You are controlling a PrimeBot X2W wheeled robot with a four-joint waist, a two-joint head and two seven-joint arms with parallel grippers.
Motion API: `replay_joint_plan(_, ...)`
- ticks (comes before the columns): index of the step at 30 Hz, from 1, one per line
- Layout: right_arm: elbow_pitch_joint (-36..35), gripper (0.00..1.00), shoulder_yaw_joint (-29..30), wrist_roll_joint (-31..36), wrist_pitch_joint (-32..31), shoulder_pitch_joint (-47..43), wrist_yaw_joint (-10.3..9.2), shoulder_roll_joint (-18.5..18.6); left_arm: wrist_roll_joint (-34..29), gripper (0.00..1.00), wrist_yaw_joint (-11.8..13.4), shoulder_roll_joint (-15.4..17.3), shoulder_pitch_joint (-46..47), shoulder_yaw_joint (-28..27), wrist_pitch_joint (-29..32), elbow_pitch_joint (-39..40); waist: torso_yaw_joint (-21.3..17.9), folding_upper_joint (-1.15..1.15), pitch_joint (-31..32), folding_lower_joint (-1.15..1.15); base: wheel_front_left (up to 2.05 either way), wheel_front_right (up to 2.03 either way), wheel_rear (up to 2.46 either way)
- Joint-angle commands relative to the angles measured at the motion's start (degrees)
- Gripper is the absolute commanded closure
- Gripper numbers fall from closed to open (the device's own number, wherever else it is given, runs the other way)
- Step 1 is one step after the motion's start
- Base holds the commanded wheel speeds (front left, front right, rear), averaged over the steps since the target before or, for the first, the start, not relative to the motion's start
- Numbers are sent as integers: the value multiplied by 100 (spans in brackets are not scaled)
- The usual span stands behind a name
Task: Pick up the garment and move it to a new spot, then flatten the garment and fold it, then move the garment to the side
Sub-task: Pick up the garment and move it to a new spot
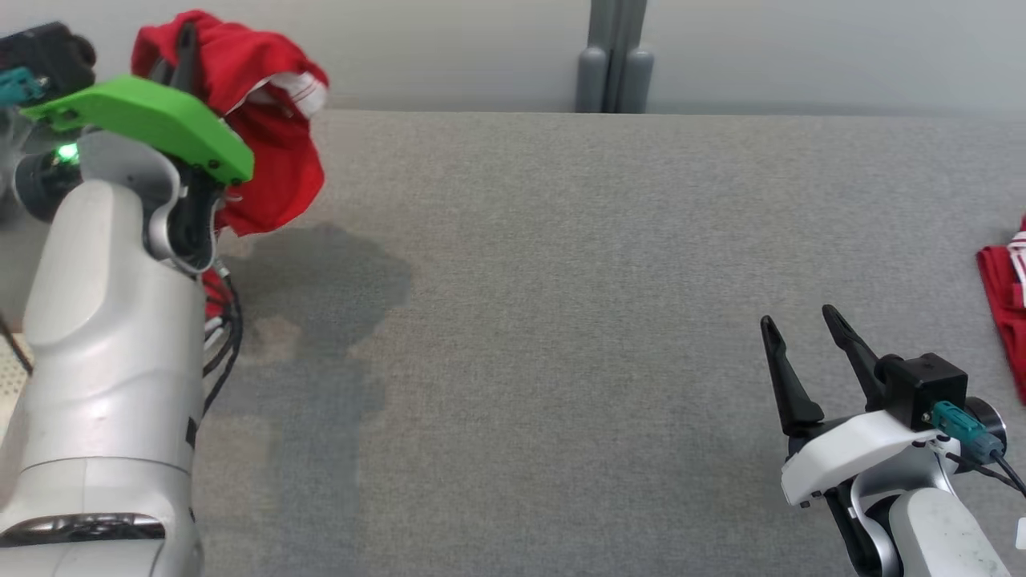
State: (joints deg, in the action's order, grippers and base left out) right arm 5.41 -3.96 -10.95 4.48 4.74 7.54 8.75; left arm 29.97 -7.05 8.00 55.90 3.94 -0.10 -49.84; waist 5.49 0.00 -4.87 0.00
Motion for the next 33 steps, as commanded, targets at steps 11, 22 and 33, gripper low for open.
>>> replay_joint_plan(11, -34, 0, -19, 14, 66, 81, -11, -72, 839, 100, -48, -401, -244, 1062, 500, 1981, -1314, 0, 83, 0, 0, 0, 0)
replay_joint_plan(22, -10, 0, 49, 10, 159, 127, -11, -149, 1239, 100, -15, -470, -1057, 1974, 542, 2541, -1903, 0, -180, 0, 0, 0, 0)
replay_joint_plan(33, 118, 0, 99, 24, 273, 154, -11, -239, 687, 0, 246, -348, -1952, 2578, 261, 1127, -1821, 0, -292, 0, 0, 0, 0)
